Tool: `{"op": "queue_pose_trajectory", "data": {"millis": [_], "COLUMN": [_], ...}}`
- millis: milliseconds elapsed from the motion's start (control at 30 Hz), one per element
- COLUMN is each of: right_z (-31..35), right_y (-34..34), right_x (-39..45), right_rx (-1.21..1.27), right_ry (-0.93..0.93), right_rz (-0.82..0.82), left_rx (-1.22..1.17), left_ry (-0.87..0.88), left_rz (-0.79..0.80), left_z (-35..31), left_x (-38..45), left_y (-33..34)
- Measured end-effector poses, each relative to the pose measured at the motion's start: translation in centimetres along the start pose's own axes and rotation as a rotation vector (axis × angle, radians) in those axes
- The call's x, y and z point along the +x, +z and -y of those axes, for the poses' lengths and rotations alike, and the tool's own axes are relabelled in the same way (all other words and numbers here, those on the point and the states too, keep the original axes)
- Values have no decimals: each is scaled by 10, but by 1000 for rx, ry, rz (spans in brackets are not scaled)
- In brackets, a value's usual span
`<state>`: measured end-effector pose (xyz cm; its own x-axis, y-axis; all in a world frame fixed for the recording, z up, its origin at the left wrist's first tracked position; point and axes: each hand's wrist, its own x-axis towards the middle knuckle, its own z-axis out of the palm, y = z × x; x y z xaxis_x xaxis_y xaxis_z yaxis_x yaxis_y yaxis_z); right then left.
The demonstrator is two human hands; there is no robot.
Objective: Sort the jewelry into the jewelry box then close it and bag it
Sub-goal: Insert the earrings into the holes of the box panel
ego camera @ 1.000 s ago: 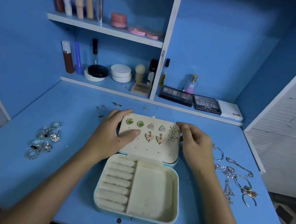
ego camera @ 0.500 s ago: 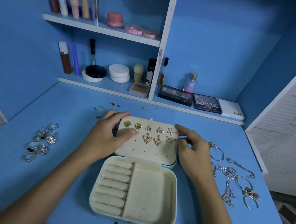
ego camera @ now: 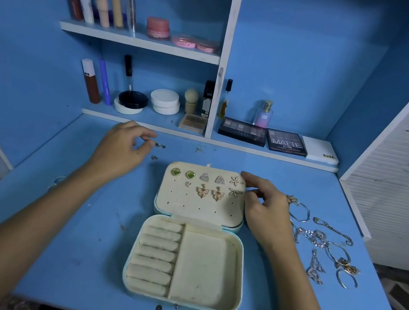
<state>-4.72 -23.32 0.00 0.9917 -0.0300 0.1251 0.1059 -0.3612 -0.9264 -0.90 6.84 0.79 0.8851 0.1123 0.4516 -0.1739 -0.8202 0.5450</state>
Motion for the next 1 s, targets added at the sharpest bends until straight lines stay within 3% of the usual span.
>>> {"op": "queue_pose_trajectory", "data": {"millis": [200, 433, 1000], "right_z": [1, 0, 3], "right_y": [-1, -1, -2], "right_x": [0, 1, -1], "right_rx": [-12, -19, -31], "right_ry": [-7, -3, 5], "right_rz": [6, 6, 9], "left_rx": [150, 131, 137], "left_ry": [-53, -174, -169], "left_rz": [115, 179, 167], "left_z": [29, 36, 36], "left_x": [22, 27, 28], "left_y": [-8, -5, -3]}}
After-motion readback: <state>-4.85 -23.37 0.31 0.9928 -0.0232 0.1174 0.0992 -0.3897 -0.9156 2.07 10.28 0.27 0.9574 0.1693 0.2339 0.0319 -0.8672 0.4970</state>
